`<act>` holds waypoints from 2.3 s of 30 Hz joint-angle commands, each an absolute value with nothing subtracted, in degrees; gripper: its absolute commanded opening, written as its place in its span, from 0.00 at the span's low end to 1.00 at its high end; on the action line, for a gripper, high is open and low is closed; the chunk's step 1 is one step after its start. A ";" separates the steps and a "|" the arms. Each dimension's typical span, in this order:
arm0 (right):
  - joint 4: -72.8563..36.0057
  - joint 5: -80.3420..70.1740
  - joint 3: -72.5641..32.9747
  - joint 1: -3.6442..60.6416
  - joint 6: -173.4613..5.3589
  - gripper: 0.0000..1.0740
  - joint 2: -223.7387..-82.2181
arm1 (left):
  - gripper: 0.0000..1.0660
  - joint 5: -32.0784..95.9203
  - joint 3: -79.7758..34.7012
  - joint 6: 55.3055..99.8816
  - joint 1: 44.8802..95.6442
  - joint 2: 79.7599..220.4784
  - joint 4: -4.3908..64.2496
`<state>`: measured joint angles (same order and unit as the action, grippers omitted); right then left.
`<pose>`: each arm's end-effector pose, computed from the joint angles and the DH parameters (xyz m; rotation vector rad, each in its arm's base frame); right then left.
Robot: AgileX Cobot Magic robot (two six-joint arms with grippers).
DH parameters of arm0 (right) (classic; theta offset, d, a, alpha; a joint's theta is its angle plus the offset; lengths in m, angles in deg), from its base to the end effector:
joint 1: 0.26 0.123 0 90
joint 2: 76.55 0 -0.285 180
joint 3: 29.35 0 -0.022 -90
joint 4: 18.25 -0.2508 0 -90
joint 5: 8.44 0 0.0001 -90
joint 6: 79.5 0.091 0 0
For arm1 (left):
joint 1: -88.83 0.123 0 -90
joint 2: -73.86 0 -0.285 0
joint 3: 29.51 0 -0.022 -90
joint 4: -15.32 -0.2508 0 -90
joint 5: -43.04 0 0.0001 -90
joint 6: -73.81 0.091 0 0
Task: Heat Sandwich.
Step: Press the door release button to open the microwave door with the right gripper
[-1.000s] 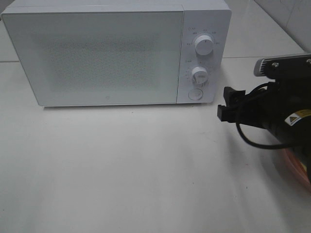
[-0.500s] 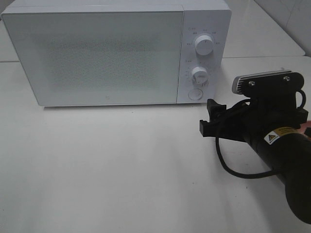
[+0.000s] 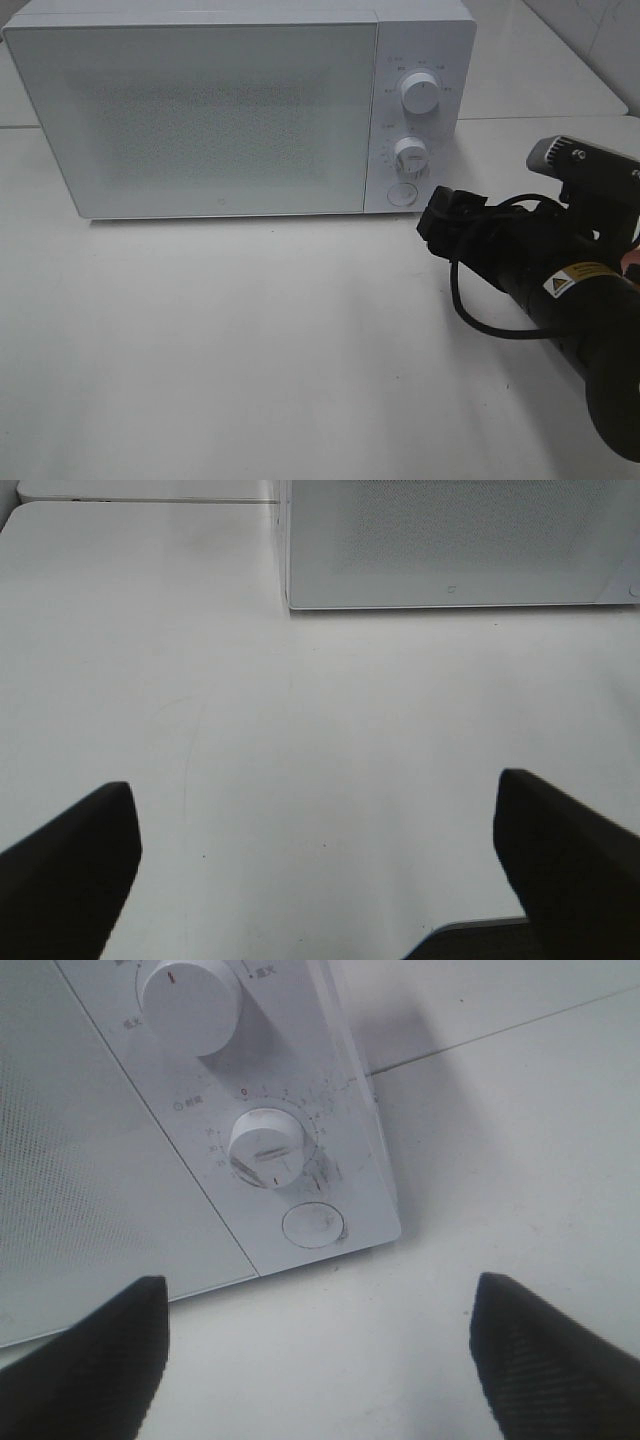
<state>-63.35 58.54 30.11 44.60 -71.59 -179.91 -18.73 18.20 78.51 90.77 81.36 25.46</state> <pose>0.2034 0.1188 0.1505 0.2585 1.7440 0.2991 -0.0083 -0.0144 0.2810 0.0610 2.0309 -0.1386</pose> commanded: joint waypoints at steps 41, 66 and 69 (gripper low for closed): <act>-62.77 54.19 26.33 43.80 -7.76 0.00 -184.03 | 0.83 -18.56 18.20 78.22 90.83 80.10 25.80; -48.62 42.56 6.22 30.22 -3.58 0.00 -200.19 | 0.83 -18.56 18.20 78.22 90.83 80.10 25.80; -48.56 42.27 4.79 29.87 -3.41 0.00 -201.16 | 0.83 -18.56 18.20 78.22 90.83 80.10 25.80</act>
<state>-49.54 42.96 5.30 30.10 -3.87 -201.16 -18.73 18.20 78.51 90.77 81.36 25.46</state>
